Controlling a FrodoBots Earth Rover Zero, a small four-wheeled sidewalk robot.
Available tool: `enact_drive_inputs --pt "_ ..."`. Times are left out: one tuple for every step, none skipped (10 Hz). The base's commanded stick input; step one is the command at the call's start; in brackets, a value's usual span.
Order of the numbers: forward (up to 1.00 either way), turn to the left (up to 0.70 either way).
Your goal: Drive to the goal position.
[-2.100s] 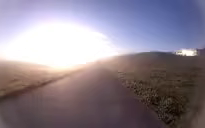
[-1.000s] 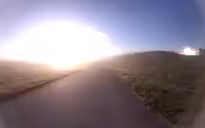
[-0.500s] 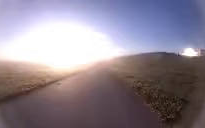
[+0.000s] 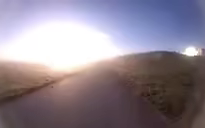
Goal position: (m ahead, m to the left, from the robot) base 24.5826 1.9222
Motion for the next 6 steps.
enact_drive_inputs --pt "1.0 0.0" --pt "1.0 0.0" --pt "1.0 0.0" --pt "1.0 0.0" --pt "1.0 0.0" --pt "1.0 0.0"
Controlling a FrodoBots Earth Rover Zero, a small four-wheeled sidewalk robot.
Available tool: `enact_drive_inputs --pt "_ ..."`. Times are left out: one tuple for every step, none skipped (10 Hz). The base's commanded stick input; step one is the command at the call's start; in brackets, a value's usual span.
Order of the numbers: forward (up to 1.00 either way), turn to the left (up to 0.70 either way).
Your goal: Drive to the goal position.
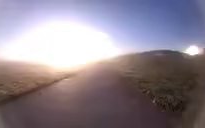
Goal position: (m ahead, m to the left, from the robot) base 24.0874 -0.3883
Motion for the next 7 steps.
enact_drive_inputs --pt "1.0 0.0" --pt "1.0 0.0" --pt "1.0 0.0" --pt "1.0 -0.04" --pt "1.0 -0.12" --pt "1.0 -0.37" --pt "1.0 -0.2"
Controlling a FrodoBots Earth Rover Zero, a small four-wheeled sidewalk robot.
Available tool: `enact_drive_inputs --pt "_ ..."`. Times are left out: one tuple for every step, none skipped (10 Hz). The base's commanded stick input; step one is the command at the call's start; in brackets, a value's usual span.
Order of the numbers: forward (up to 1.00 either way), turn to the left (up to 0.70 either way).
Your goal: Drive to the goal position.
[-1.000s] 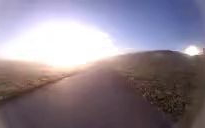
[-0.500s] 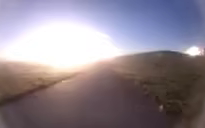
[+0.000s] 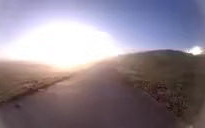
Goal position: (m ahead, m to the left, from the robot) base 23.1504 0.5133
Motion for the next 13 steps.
enact_drive_inputs --pt "1.0 -0.02" --pt "1.0 0.0" --pt "1.0 0.0" --pt "1.0 0.0" --pt "1.0 0.0" --pt "1.0 0.0" --pt "1.0 0.0" --pt "1.0 0.0" --pt "1.0 0.0" --pt "1.0 0.0" --pt "1.0 0.0" --pt "1.0 0.0" --pt "1.0 -0.15"
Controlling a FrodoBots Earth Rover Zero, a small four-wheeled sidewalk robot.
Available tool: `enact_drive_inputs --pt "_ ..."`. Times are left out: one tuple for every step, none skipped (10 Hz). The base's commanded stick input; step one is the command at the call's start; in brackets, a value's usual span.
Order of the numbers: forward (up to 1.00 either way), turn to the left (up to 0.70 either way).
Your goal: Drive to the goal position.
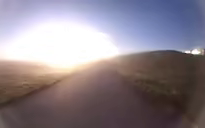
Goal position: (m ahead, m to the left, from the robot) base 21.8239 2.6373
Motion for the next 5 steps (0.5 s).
enact_drive_inputs --pt "1.0 -0.31" --pt "1.0 -0.32" --pt "1.0 -0.15" --pt "1.0 -0.03" --pt "1.0 -0.02"
